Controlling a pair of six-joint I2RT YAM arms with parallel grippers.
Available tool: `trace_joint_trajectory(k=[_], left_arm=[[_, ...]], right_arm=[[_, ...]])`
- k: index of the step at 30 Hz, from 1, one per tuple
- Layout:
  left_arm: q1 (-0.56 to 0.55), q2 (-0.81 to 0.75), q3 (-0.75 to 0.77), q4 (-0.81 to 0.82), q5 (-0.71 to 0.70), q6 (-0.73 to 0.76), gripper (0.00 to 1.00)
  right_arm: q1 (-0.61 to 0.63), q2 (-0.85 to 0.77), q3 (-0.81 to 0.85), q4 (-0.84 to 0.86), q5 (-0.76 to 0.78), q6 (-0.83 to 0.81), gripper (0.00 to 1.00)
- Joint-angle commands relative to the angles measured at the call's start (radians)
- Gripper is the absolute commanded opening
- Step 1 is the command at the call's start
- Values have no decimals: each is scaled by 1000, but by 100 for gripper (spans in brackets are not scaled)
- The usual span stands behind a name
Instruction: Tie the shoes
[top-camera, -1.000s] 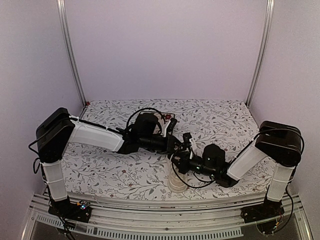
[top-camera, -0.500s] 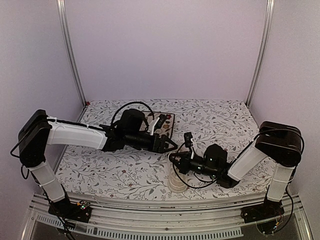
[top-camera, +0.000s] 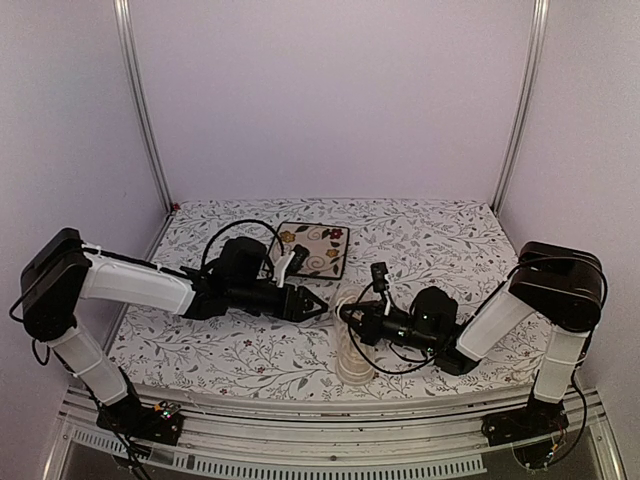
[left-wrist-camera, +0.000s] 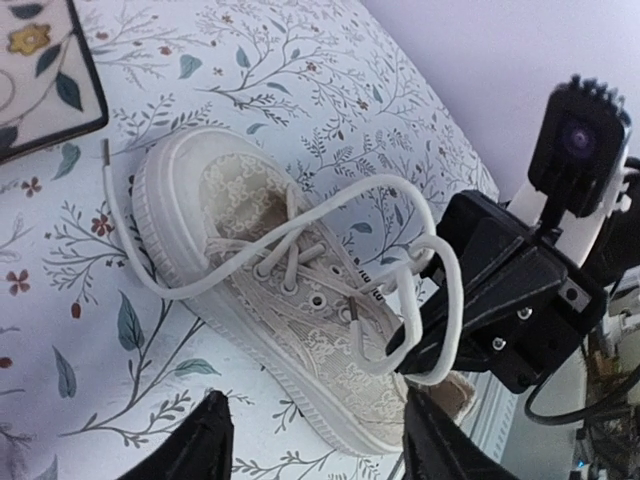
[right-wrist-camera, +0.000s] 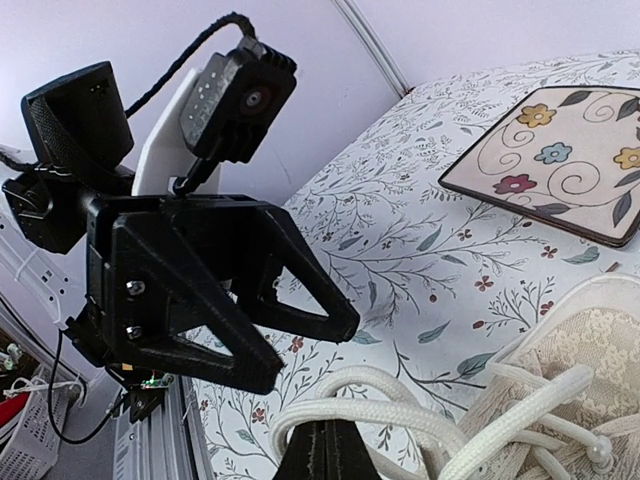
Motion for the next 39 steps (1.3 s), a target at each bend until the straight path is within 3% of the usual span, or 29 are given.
trace_joint_trajectory(k=[1, 11, 30, 39], left_arm=[[14, 7, -26, 100, -23, 15, 48], [-11, 101, -8, 185, 33, 91, 33], [-59, 157, -81, 397, 90, 180, 40], [-79, 206, -43, 414, 108, 196, 40]], right_arm=[[-5, 27, -7, 36, -15, 14, 2], [-9, 26, -7, 36, -11, 21, 2], [-23, 35, -11, 60, -16, 49, 2], [-25, 37, -14, 66, -21, 57, 2]])
